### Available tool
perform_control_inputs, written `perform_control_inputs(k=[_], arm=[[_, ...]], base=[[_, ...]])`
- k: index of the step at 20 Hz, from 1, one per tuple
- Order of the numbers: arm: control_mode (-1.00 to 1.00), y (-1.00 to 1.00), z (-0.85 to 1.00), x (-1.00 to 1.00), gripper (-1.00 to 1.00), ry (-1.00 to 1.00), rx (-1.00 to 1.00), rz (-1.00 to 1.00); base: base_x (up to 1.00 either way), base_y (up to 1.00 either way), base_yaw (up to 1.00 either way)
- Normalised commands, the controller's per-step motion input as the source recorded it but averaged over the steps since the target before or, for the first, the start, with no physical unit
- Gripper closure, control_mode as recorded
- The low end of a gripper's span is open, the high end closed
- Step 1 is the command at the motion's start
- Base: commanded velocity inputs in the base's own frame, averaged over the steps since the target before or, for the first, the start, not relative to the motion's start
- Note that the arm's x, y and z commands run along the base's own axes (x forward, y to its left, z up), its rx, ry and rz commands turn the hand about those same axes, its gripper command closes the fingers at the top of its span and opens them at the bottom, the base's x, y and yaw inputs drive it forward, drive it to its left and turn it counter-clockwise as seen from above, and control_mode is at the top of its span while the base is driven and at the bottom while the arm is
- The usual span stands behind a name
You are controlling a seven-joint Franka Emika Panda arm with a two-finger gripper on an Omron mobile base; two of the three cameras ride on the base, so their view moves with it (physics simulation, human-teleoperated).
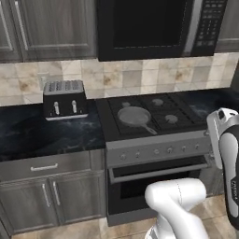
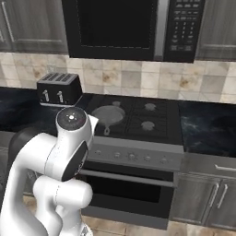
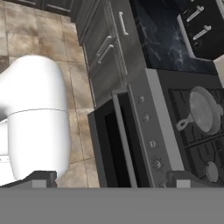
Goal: Move the pot and pan from the stove into the sink.
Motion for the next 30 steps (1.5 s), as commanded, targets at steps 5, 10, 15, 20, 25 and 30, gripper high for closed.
perform_control_inputs(k=[5, 10, 15, 20, 25, 30], arm=[[1.0, 0.0, 0.0, 0.0, -1.0, 0.0, 0.0, 0.0], [1.0, 0.0, 0.0, 0.0, -1.0, 0.0, 0.0, 0.0], [1.0, 0.0, 0.0, 0.0, -1.0, 0.0, 0.0, 0.0], [1.0, 0.0, 0.0, 0.0, -1.0, 0.0, 0.0, 0.0], [-1.0, 0.0, 0.0, 0.0, -1.0, 0.0, 0.0, 0.0], [-1.0, 0.05, -0.02, 0.0, -1.0, 0.0, 0.05, -0.11]], base=[[0.01, -0.03, 0.0], [0.44, 0.02, -0.01], [0.82, 0.12, -0.04], [0.47, 0.06, -0.02], [0.0, 0.0, 0.0], [0.0, 0.0, 0.0]])
